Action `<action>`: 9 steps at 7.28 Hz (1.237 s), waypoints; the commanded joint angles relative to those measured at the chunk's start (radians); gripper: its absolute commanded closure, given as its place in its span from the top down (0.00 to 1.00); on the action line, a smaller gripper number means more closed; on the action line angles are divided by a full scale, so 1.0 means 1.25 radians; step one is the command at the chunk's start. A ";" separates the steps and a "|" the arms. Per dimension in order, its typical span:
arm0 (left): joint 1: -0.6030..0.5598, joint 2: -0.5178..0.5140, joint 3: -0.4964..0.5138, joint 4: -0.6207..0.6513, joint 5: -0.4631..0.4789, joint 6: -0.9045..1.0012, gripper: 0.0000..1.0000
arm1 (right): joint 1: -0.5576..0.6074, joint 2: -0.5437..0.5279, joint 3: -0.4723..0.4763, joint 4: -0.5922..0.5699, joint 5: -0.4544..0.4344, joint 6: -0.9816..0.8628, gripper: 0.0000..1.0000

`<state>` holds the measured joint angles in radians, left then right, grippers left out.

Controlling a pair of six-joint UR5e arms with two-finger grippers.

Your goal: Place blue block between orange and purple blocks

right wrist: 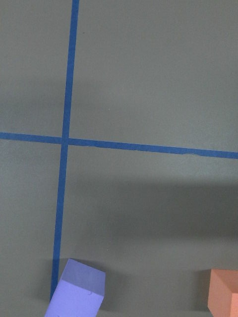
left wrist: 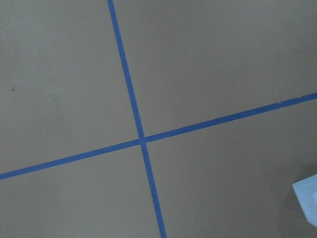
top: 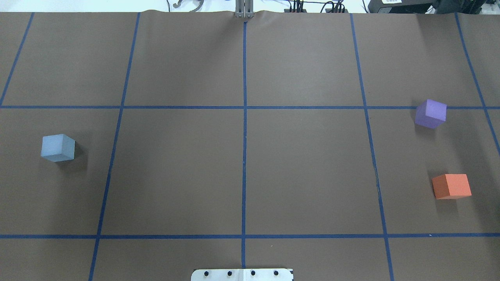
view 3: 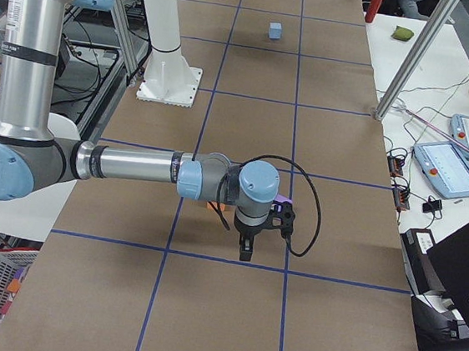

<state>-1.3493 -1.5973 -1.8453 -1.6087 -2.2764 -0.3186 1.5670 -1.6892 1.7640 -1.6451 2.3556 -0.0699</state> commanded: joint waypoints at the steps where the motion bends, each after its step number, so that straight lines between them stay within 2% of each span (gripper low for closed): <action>1: 0.124 0.004 -0.072 -0.015 0.002 -0.307 1.00 | -0.001 0.000 0.000 0.001 -0.003 -0.001 1.00; 2: 0.189 0.005 -0.096 -0.026 0.052 -0.423 1.00 | -0.001 0.000 0.000 0.001 -0.004 -0.001 1.00; 3: 0.255 0.016 -0.099 -0.097 0.106 -0.536 1.00 | -0.001 0.000 0.000 0.001 -0.003 -0.001 1.00; 4: 0.318 0.055 -0.095 -0.181 0.169 -0.597 1.00 | -0.002 0.000 0.000 0.001 -0.003 0.001 1.00; 5: 0.353 0.069 -0.088 -0.204 0.196 -0.611 1.00 | -0.002 0.000 0.000 0.002 -0.003 0.001 1.00; 7: 0.371 0.068 -0.047 -0.225 0.201 -0.599 1.00 | -0.003 0.000 0.000 0.001 -0.003 0.001 1.00; 9: 0.374 0.062 0.027 -0.301 0.205 -0.599 1.00 | -0.003 0.000 0.000 0.001 -0.003 0.001 1.00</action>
<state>-0.8866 -1.5149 -1.8689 -1.9271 -2.0228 -1.0679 1.5632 -1.6890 1.7641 -1.6438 2.3516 -0.0691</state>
